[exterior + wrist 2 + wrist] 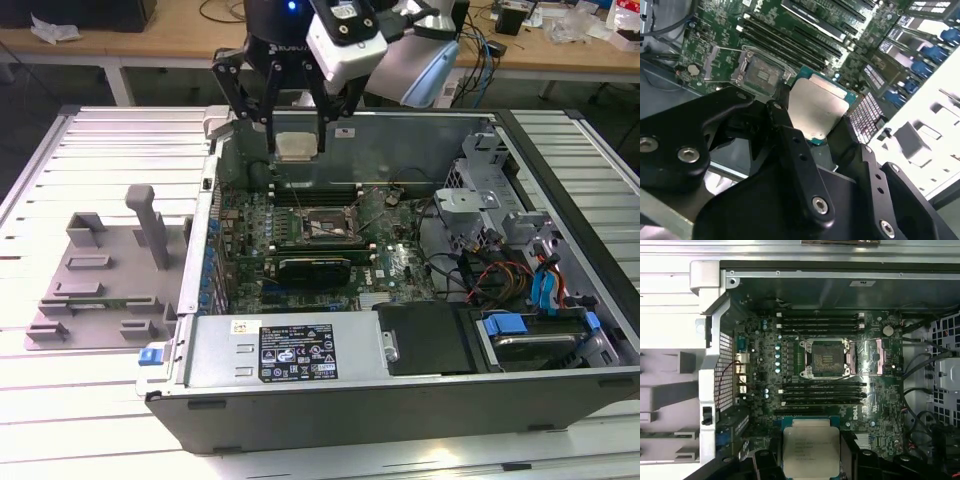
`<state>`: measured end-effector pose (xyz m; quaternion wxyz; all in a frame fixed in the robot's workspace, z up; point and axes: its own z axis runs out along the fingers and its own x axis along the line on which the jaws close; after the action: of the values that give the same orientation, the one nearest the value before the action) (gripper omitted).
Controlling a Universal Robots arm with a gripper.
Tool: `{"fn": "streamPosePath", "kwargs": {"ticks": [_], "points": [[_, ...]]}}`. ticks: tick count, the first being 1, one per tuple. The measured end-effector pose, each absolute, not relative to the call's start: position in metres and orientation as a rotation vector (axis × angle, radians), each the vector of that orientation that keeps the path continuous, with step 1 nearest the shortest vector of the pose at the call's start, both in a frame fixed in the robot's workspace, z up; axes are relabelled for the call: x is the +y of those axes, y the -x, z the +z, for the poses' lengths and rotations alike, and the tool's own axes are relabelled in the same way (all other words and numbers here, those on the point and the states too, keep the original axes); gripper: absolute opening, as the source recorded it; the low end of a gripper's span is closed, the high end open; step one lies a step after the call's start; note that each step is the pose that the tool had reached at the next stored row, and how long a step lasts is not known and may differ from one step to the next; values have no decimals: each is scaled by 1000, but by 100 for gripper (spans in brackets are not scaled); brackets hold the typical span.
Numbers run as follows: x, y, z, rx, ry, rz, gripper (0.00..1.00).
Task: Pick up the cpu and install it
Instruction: 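Pick up the cpu and move it towards the insertion slot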
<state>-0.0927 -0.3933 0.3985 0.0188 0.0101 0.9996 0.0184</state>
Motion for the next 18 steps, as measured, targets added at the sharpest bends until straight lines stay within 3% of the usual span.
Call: {"fn": "streamPosePath", "kwargs": {"ticks": [18], "points": [[-390,35,362,3105,-31,56,55]]}}
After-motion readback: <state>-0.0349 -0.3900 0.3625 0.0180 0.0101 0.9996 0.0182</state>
